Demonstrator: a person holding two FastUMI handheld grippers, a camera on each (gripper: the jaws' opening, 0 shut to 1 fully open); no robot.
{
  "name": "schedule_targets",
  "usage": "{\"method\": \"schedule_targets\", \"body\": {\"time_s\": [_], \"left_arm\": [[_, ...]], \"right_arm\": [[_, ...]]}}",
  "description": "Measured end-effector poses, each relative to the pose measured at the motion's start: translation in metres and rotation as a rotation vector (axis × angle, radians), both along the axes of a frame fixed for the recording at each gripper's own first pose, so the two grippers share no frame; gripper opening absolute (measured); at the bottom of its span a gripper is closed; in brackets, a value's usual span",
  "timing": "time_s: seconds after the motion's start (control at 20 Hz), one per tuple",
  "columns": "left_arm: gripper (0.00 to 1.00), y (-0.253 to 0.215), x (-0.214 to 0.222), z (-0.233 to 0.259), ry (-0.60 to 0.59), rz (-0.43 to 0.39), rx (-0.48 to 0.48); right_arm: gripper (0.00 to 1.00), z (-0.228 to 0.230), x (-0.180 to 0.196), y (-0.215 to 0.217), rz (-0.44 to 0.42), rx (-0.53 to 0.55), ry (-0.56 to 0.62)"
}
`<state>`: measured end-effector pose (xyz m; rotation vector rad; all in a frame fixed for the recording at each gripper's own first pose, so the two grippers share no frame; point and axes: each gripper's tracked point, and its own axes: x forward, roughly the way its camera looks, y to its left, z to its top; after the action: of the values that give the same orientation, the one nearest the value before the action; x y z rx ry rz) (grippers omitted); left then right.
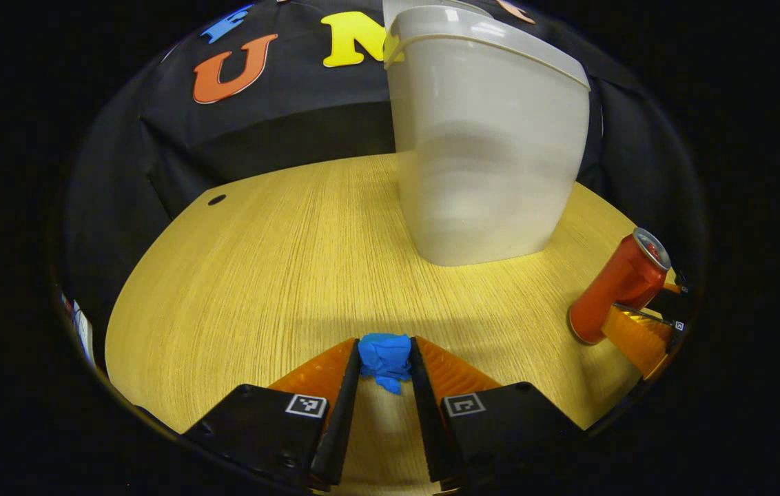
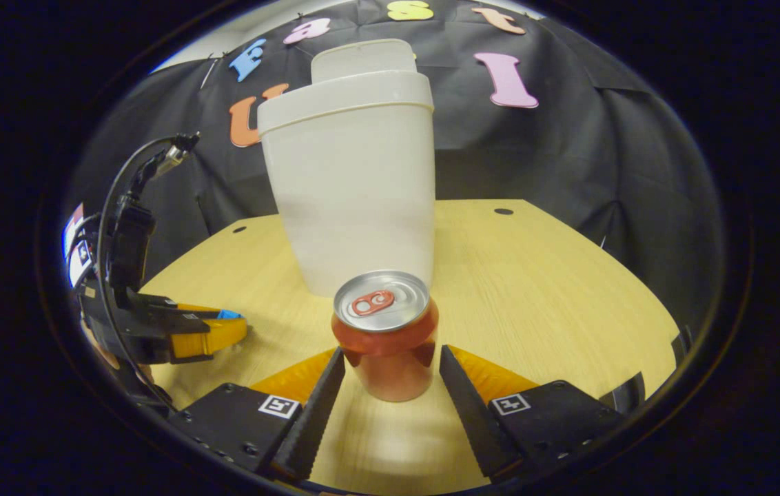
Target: Press the lid of the desktop garbage bin to open it, pick up the crumpled paper on the desktop and throw it into the bin, then pick up the pop can on the desktop and drop it into the bin, and finally close the garbage bin lid.
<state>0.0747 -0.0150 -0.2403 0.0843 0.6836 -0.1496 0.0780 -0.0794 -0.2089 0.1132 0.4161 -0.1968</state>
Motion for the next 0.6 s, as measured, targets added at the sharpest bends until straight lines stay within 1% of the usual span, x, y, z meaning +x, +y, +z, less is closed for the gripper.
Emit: {"method": "schedule_targets", "body": {"time_s": [0.1, 0.2, 0.25, 0.45, 0.5, 0.55, 0.6], "left_arm": [[0.47, 0.001, 0.002, 0.013, -0.046, 0.012, 0.003], [0.47, 0.003, 0.004, 0.02, -0.078, 0.023, -0.006], [0.47, 0.002, 0.004, 0.024, -0.092, 0.025, -0.014], [0.47, 0.007, 0.008, 0.04, -0.146, 0.048, -0.037], [0.52, 0.008, 0.009, 0.045, -0.164, 0.059, -0.041], [0.47, 0.01, 0.01, 0.051, -0.182, 0.068, -0.046], [0.47, 0.01, 0.004, 0.053, -0.206, 0.071, -0.055]], "right_arm": [[0.86, 0.005, -0.001, 0.001, 0.004, -0.012, -0.012], [0.81, 0.004, 0.002, 0.002, 0.011, -0.024, -0.028], [0.79, 0.006, -0.003, 0.004, 0.017, -0.031, -0.031], [0.8, 0.023, -0.008, 0.001, 0.009, -0.062, -0.07], [0.8, 0.029, -0.011, -0.002, 0.003, -0.07, -0.084], [0.8, 0.037, -0.013, -0.004, -0.003, -0.078, -0.101], [0.79, 0.045, -0.016, -0.007, -0.008, -0.088, -0.12]]}}
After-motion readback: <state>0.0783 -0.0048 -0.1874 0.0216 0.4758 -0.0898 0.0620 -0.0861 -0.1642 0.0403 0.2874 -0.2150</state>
